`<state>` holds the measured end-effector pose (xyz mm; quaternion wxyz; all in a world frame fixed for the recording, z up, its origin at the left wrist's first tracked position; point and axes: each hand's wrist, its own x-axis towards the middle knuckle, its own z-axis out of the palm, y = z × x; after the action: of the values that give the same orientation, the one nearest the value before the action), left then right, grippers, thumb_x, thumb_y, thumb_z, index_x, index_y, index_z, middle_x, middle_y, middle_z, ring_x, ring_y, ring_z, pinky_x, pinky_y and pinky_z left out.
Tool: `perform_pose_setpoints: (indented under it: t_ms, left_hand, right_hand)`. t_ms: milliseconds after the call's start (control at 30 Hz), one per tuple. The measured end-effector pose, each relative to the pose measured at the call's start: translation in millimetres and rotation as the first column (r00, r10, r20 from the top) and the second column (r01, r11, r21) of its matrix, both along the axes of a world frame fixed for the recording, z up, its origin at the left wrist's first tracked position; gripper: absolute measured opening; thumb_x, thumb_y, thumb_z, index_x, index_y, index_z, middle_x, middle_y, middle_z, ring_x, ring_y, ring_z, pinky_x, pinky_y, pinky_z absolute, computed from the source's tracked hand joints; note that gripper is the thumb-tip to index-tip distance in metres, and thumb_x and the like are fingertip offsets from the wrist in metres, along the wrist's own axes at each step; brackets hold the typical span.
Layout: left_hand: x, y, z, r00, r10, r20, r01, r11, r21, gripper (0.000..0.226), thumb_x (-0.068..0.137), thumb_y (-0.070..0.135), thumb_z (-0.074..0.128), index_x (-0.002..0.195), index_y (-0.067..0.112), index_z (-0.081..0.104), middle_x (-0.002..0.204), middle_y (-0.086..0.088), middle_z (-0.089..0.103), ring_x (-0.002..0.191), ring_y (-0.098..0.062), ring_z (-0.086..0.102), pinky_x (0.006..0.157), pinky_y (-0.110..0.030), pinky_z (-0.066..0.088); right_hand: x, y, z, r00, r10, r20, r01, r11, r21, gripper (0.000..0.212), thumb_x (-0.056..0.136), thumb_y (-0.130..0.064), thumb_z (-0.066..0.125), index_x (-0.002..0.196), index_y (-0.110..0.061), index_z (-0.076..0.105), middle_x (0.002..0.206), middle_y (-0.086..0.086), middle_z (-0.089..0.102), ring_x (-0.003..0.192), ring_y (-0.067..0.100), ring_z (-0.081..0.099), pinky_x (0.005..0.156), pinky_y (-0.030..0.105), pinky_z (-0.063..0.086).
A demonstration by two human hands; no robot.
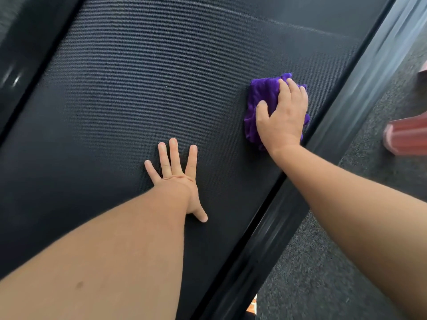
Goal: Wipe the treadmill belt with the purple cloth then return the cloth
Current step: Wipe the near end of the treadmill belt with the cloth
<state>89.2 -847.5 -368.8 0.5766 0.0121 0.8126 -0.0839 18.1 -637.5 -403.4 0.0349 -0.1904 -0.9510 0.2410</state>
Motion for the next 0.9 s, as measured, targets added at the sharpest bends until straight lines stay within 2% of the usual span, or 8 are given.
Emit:
perform_pose_setpoints:
  t_ms: [133,267,400,633,767,900]
  left_hand:
    - [0,1,-1,1.000,-0.007,0.002,0.007,1.000,-0.012,0.168,0.054,0.077,0.081,0.117,0.018,-0.063,0.119,-0.029,-0.069,0.116,-0.052,-0.059,0.111,-0.076,-0.012]
    - [0,2,0,1.000,-0.011,-0.001,0.011,1.000,-0.024,0.168,0.054,0.077,0.081,0.116,0.017,-0.063,0.119,-0.029,-0.069,0.116,-0.052,-0.059,0.111,-0.076,-0.011]
    - [0,3,0,1.000,-0.015,-0.005,0.015,0.999,-0.035,0.169,0.053,0.077,0.082,0.117,0.017,-0.063,0.119,-0.030,-0.069,0.115,-0.052,-0.059,0.111,-0.076,-0.011]
    - [1,1,-2,1.000,-0.017,-0.021,0.017,0.999,-0.028,0.169,0.052,0.077,0.082,0.118,0.017,-0.062,0.118,-0.029,-0.069,0.116,-0.051,-0.059,0.111,-0.076,-0.011]
    - [1,-1,-4,1.000,-0.019,-0.018,0.019,1.000,-0.012,0.169,0.053,0.076,0.082,0.118,0.018,-0.062,0.117,-0.029,-0.070,0.116,-0.051,-0.059,0.110,-0.076,-0.011]
    - [2,-2,-6,1.000,-0.019,-0.018,0.019,1.000,-0.005,0.170,0.052,0.076,0.082,0.118,0.018,-0.063,0.118,-0.030,-0.069,0.115,-0.052,-0.059,0.109,-0.077,-0.013]
  right_hand:
    - [-1,-5,3,0.996,0.077,-0.034,-0.078,0.996,-0.038,0.061,0.080,-0.028,0.052,0.138,-0.005,0.053,0.148,0.010,0.047,0.144,0.035,0.029,0.123,0.042,0.015]
    - [5,-9,3,0.969,0.238,-0.063,-0.239,0.971,-0.011,0.058,0.077,-0.028,0.050,0.129,-0.006,0.060,0.140,0.009,0.055,0.139,0.036,0.038,0.121,0.042,0.022]
    - [22,-13,0,0.921,0.386,-0.056,-0.388,0.922,-0.011,0.056,0.076,-0.029,0.049,0.127,-0.009,0.063,0.138,0.006,0.058,0.138,0.033,0.040,0.120,0.041,0.025]
    - [66,-16,0,0.863,0.502,-0.062,-0.501,0.865,0.018,0.052,0.077,-0.022,0.052,0.123,-0.005,0.065,0.134,0.009,0.060,0.134,0.037,0.045,0.115,0.048,0.032]
    - [85,-10,-2,0.910,0.403,-0.096,-0.405,0.914,0.006,0.049,0.078,-0.018,0.053,0.124,-0.004,0.064,0.137,0.011,0.058,0.133,0.037,0.044,0.117,0.045,0.029]
    - [62,2,-1,0.987,0.100,-0.127,-0.109,0.992,-0.066,0.050,0.080,-0.015,0.053,0.126,0.000,0.060,0.138,0.018,0.052,0.130,0.039,0.043,0.116,0.047,0.027]
